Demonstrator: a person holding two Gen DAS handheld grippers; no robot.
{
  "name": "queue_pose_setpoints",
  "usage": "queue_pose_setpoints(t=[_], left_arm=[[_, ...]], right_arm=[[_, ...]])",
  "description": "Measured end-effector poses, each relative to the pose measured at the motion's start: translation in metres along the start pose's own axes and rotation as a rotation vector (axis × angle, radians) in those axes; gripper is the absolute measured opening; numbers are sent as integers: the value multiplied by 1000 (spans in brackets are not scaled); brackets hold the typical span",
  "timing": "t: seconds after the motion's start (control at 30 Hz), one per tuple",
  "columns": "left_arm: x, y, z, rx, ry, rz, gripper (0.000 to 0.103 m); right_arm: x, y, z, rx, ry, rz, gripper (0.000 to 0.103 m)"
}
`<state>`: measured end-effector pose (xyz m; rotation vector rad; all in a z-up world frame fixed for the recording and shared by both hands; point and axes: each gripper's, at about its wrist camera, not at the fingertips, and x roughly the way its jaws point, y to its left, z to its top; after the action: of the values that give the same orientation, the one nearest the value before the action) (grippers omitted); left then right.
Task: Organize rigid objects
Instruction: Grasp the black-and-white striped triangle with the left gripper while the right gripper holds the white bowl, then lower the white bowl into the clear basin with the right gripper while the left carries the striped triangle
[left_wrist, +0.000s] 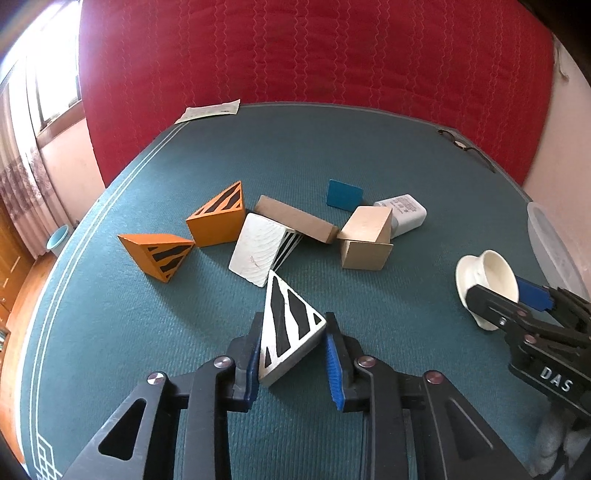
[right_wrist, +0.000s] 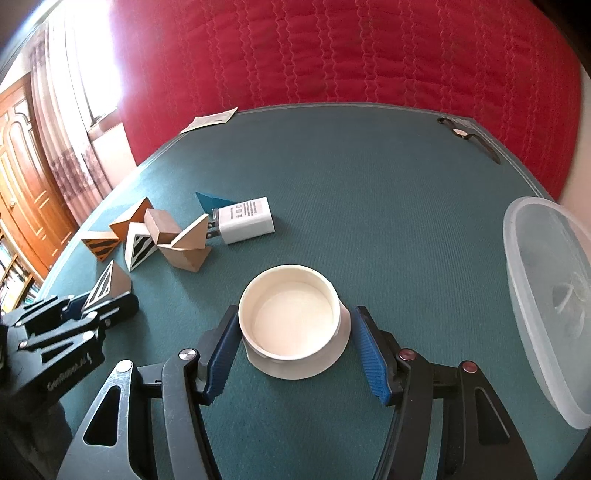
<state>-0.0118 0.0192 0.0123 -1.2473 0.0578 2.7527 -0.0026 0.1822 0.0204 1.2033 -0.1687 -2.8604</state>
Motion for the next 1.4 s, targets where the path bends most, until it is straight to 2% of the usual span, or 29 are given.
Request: queue_pose_setpoints(t=[0.27,0.57,0.8,0.93,1.1,1.4], left_arm=[[-3,-6,-1,1,11,-7,31],[-7,-17,3,20,4,-22,31],[-8,-19,4,24,-3,-21,30],[-10,-15,4,16,-10,-25,30],[-16,-13,4,16,-19,-36,30],[-21,-25,6,38,-22,-52,30]], right_arm=[[-7,-8,-2,6,-11,-2,61],[-48,-29,5,33,-104,-28,61],[-84,-65,4,88,-195,-110,61],[-100,-92,4,127,-232,-200,61],[-105,-128,2,201,-233,-296,61],[-113,-177,-6,287,-223,-383,61]])
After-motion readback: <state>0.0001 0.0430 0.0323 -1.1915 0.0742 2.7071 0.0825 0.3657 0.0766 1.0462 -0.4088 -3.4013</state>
